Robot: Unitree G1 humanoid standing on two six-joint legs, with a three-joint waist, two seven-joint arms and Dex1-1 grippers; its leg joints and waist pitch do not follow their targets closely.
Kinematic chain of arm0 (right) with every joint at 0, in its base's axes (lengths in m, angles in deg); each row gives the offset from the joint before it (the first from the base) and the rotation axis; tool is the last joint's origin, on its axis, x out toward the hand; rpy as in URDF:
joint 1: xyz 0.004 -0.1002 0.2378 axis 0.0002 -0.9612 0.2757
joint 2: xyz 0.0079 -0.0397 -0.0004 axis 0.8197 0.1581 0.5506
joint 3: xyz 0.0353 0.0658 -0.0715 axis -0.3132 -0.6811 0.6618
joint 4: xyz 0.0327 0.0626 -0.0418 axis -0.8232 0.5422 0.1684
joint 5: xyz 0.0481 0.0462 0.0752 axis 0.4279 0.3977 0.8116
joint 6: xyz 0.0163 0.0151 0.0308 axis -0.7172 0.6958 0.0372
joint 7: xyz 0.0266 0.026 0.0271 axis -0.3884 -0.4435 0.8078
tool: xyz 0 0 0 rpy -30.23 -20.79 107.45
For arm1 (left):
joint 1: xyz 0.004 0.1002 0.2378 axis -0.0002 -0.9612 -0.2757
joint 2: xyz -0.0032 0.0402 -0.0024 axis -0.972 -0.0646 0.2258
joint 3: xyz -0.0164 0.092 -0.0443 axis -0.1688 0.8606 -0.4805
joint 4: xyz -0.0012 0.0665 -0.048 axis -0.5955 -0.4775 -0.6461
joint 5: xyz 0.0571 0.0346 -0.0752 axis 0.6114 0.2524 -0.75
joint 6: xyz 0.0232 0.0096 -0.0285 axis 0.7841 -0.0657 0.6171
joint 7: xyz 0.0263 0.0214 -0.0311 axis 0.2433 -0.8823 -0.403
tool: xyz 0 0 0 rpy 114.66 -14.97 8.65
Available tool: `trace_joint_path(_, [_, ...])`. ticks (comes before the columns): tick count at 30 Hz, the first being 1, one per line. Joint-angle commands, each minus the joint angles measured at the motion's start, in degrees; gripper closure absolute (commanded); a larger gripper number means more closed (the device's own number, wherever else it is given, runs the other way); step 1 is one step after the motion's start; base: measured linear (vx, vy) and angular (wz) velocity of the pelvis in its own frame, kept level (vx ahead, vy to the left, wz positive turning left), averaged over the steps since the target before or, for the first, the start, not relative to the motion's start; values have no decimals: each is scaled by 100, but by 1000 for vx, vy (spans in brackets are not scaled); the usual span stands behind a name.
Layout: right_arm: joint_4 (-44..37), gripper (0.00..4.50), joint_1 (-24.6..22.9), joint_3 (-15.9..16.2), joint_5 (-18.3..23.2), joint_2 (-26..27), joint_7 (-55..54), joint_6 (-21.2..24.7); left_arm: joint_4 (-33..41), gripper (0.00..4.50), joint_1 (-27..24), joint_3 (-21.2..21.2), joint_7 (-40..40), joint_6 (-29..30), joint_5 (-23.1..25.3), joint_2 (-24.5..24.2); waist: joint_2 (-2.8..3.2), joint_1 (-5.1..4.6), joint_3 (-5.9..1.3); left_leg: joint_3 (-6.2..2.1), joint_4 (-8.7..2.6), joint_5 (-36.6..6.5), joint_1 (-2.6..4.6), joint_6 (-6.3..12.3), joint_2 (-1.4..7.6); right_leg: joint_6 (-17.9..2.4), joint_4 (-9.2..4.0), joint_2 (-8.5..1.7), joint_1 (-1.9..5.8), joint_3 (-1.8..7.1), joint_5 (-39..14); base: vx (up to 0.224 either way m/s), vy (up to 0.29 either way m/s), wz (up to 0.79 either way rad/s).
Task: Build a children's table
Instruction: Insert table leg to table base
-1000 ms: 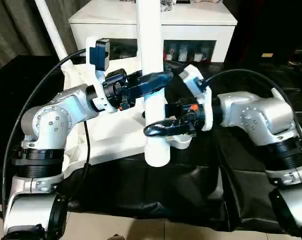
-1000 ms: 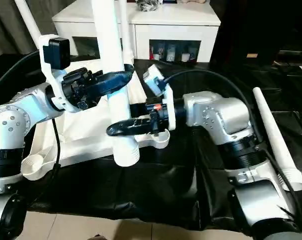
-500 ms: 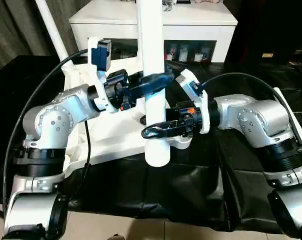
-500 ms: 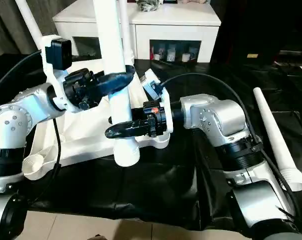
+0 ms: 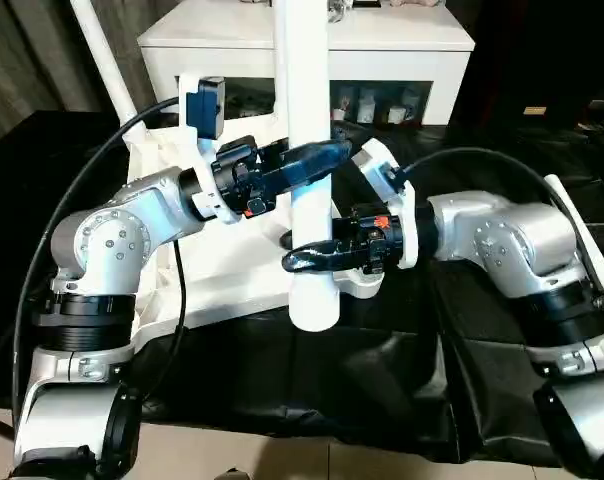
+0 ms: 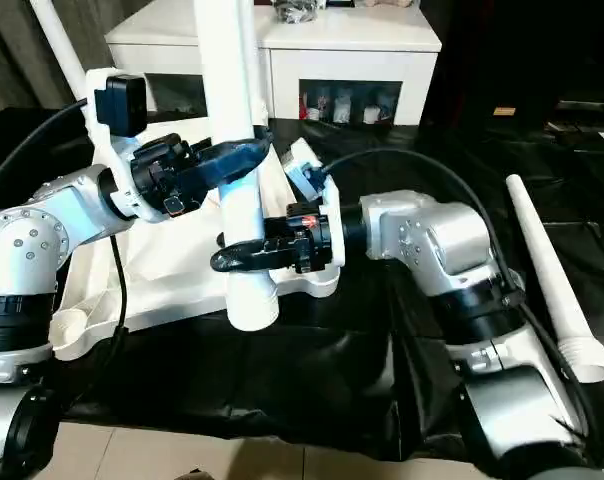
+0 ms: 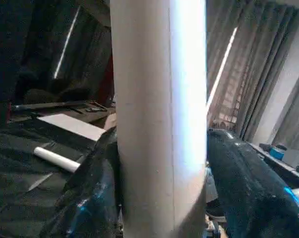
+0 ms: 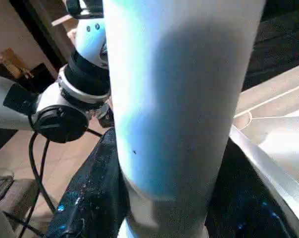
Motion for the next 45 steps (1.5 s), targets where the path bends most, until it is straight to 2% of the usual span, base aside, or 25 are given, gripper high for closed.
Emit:
trace_joint_path(1, [-190, 266, -31, -166, 108, -41, -75, 44, 14, 144, 132, -154, 64, -149, -97, 32, -51, -2, -446, 9, -366, -409, -2, 113, 40, -1297, -386, -232, 423, 262, -348, 0, 0, 0])
trace_joint_path(2, [-253, 266, -88, -221, 142, -62, -120, 75, -31, 120, 188, -300, 183, -350, -123, 144, -77, -3, -437, 12, -368, -422, -13, 124, 40, -1273, -398, -233, 438, 267, -397, 0, 0, 0])
trace_joint_path(3, [-268, 266, -101, -235, 150, -67, -131, 83, -43, 111, 202, -336, 213, -398, -130, 172, -71, 9, -445, 14, -360, -412, -8, 126, 37, -1273, -399, -242, 433, 269, -395, 0, 0, 0])
trace_joint_path(4, [-306, 266, -151, -303, 163, -76, -206, 93, -131, 108, 297, -498, 328, -580, -147, 244, -96, -1, -441, 16, -364, -407, -17, 132, 33, -1255, -404, -234, 439, 269, -409, 0, 0, 0])
trace_joint_path(7, [-333, 266, -271, -571, 77, -29, -579, -99, -364, 108, 521, -823, 638, -1062, -41, 311, -85, 9, -448, 5, -362, -375, -12, 111, 29, -1173, -413, -241, 440, 266, -491, 0, 0, 0])
trace_joint_path(8, [-303, 266, -293, -685, -31, 11, -803, -265, -461, 108, 561, -817, 793, -1295, 209, 258, -73, 2, -438, 1, -367, -395, -16, 88, 30, -1096, -434, -242, 429, 263, -598, 0, 0, 0])
trace_joint_path(10, [-192, 266, -307, -874, -375, 103, -1404, -672, -690, 108, 524, -573, 1196, -1995, 1149, 25, -52, -40, -435, 2, -371, -395, -14, 29, 25, -950, -439, -227, 424, 262, -649, 0, 0, 0])
trace_joint_path(11, [-192, 266, -307, -874, -375, 103, -1404, -672, -690, 108, 524, -573, 1196, -1995, 1149, 25, -59, -39, -427, -12, -382, -413, -13, 25, 26, -865, -468, -227, 416, 257, -742, 0, 0, 0])
trace_joint_path(12, [-116, 266, -320, -873, -624, 107, -1687, -920, -830, 108, 473, -491, 1454, -2258, 1544, -84, -43, -57, -439, -9, -382, -382, 5, -53, 33, -775, -454, -232, 413, 261, -754, 0, 0, 0])
trace_joint_path(13, [-47, 266, -360, -907, -827, 135, -2002, -1137, -928, 108, 376, -398, 1703, -2438, 1903, -203, -28, -76, -442, -5, -375, -367, 11, -70, 23, -778, -447, -219, 408, 261, -707, 0, 0, 0])
trace_joint_path(15, [87, 266, -536, -950, -1211, 189, -2568, -1610, -853, 108, 2, 144, 1856, -2604, 2668, -534, -62, -117, -443, -12, -394, -375, -3, -126, 35, -770, -429, -228, 411, 256, -635, 0, 0, 0])
trace_joint_path(16, [151, 266, -627, -1012, -1343, 253, -2850, -1816, -731, 108, -201, 512, 1834, -2645, 3028, -683, -49, -138, -441, -7, -399, -427, 7, -139, 32, -786, -429, -235, 406, 260, -700, 0, 0, 0])
trace_joint_path(17, [170, 266, -656, -1026, -1384, 269, -2933, -1880, -683, 108, -257, 590, 1836, -2612, 3066, -681, -33, -141, -443, -4, -401, -443, 16, -140, 41, -790, -424, -238, 394, 264, -701, 0, 0, 0])
trace_joint_path(18, [273, 266, -811, -1107, -1604, 365, -3388, -2223, -420, 108, -549, 989, 1857, -2408, 3228, -643, -55, -147, -449, 0, -402, -371, 9, -130, 53, -868, -403, -251, 397, 272, -596, 0, 0, 0])
trace_joint_path(19, [310, 266, -905, -1146, -1719, 416, -3618, -2398, -305, 108, -686, 1251, 1817, -2444, 3367, -612, -48, -150, -455, 23, -388, -353, 30, -110, 43, -966, -406, -233, 369, 274, -522, 0, 0, 0])
trace_joint_path(20, [310, 266, -906, -1147, -1720, 417, -3620, -2399, -304, 108, -687, 1253, 1816, -2444, 3368, -611, -46, -130, -467, 18, -386, -319, 37, -85, 58, -1016, -392, -245, 365, 279, -425, 0, 0, 0])
trace_joint_path(21, [332, 266, -1055, -1270, -1808, 523, -3864, -2608, -284, 108, -843, 1536, 1737, -2601, 3541, -500, -85, -140, -468, 29, -378, -235, 5, -16, 38, -1110, -379, -226, 384, 282, -228, 0, 0, 0])
trace_joint_path(23, [345, 266, -1143, -1378, -1808, 583, -3980, -2698, -339, 108, -937, 1725, 1678, -2776, 3701, -452, -63, -141, -456, 28, -380, -274, -4, 58, 41, -1161, -377, -231, 385, 280, -177, 0, 0, 0])
trace_joint_path(25, [422, 266, -1286, -1509, -1824, 593, -4096, -2870, -595, 144, -1146, 2118, 1521, -3163, 4018, -380, -55, -162, -439, 22, -393, -444, -10, 78, 35, -1097, -404, -238, 403, 279, -374, 0, 0, 0])
trace_joint_path(27, [453, 266, -1318, -1523, -1820, 583, -4110, -2914, -744, 148, -1210, 2204, 1501, -3176, 4064, -306, -67, -174, -420, 26, -405, -565, -12, 70, 29, -1002, -446, -241, 406, 283, -623, 0, 0, 0])
trace_joint_path(31, [398, 266, -1380, -1457, -1792, 573, -3997, -2895, -1008, 192, -1251, 2456, 1410, -3195, 4270, -325, -53, -237, -415, 19, -413, -747, -3, 53, 18, -933, -483, -227, 396, 275, -856, 0, 0, 0])
trace_joint_path(36, [225, 266, -1465, -1274, -1778, 524, -3743, -2775, -1314, 224, -1183, 2561, 1309, -3015, 4331, -293, -21, -303, -405, 5, -423, -870, -4, 74, 25, -1003, -495, -228, 401, 267, -905, 0, 0, 0])
trace_joint_path(37, [208, 266, -1472, -1230, -1782, 505, -3687, -2753, -1395, 234, -1161, 2578, 1265, -2946, 4349, -271, -31, -315, -412, 3, -420, -860, -5, 86, 26, -1016, -495, -232, 405, 269, -889, 0, 0, 0])
trace_joint_path(42, [190, 266, -1478, -1137, -1831, 481, -3565, -2739, -1853, 269, -977, 2732, 1318, -2758, 4627, -215, -1, -304, -421, 4, -410, -792, 4, 128, 23, -1120, -481, -231, 403, 272, -699, 0, 0, 0])
trace_joint_path(45, [183, 266, -1473, -1120, -1839, 479, -3530, -2731, -1923, 295, -930, 2732, 1229, -2739, 4613, -170, -16, -301, -420, -3, -416, -756, -6, 137, 34, -1187, -468, -239, 413, 271, -588, 0, 0, 0])
